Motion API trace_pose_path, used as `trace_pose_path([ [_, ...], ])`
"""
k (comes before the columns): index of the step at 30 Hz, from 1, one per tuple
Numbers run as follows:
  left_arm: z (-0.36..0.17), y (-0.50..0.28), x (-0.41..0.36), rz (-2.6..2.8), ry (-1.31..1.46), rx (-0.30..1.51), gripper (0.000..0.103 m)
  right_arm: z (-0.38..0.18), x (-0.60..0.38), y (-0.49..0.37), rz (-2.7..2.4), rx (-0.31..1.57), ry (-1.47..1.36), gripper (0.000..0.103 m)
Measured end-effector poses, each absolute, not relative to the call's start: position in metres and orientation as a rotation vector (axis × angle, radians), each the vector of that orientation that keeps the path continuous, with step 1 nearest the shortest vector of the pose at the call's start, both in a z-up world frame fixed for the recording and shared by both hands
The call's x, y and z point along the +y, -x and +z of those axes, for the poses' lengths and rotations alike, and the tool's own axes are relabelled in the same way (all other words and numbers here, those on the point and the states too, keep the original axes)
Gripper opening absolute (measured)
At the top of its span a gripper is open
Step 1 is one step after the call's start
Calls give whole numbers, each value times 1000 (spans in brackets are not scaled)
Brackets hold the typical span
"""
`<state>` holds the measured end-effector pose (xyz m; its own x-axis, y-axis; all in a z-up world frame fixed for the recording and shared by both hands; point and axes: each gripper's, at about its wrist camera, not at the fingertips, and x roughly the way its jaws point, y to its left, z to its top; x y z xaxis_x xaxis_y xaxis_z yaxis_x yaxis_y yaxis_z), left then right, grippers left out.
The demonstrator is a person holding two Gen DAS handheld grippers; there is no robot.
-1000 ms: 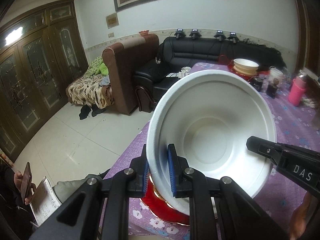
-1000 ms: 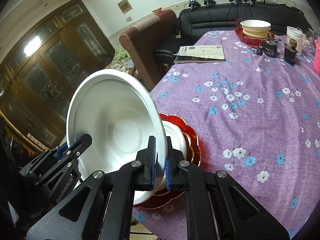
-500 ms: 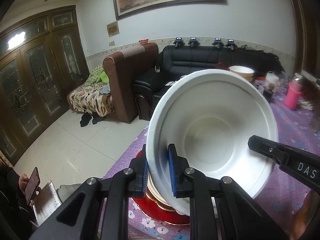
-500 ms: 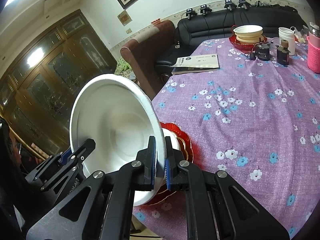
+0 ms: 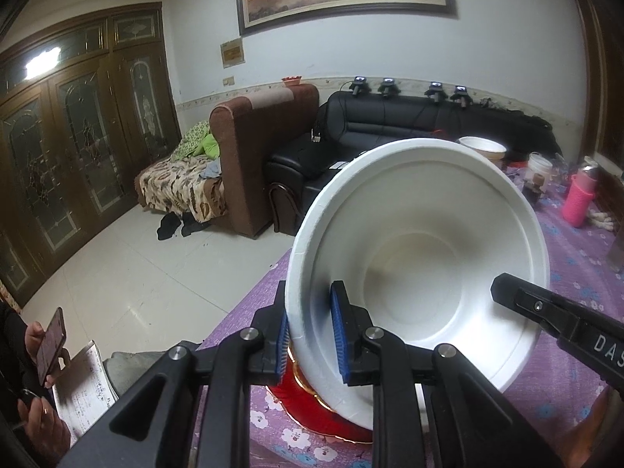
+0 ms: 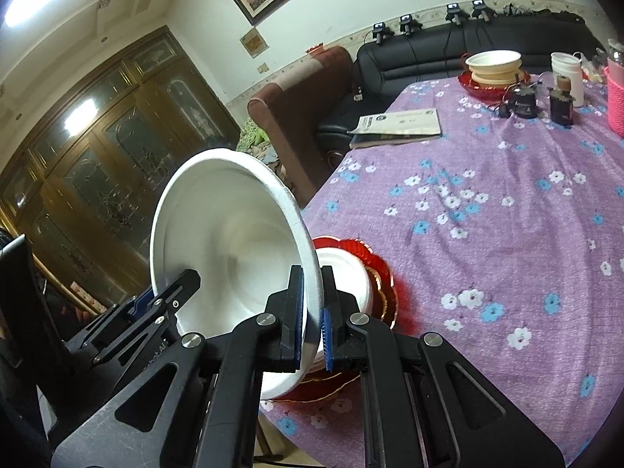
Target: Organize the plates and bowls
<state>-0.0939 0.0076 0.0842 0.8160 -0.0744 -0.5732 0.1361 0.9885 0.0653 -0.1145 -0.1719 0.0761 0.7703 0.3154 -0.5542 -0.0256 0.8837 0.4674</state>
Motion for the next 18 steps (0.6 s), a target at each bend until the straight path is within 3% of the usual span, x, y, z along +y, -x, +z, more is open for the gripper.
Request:
trace_pose_path([
  [18, 69, 72, 7, -91, -106, 647, 22, 56, -163, 96, 199, 731, -471, 8],
])
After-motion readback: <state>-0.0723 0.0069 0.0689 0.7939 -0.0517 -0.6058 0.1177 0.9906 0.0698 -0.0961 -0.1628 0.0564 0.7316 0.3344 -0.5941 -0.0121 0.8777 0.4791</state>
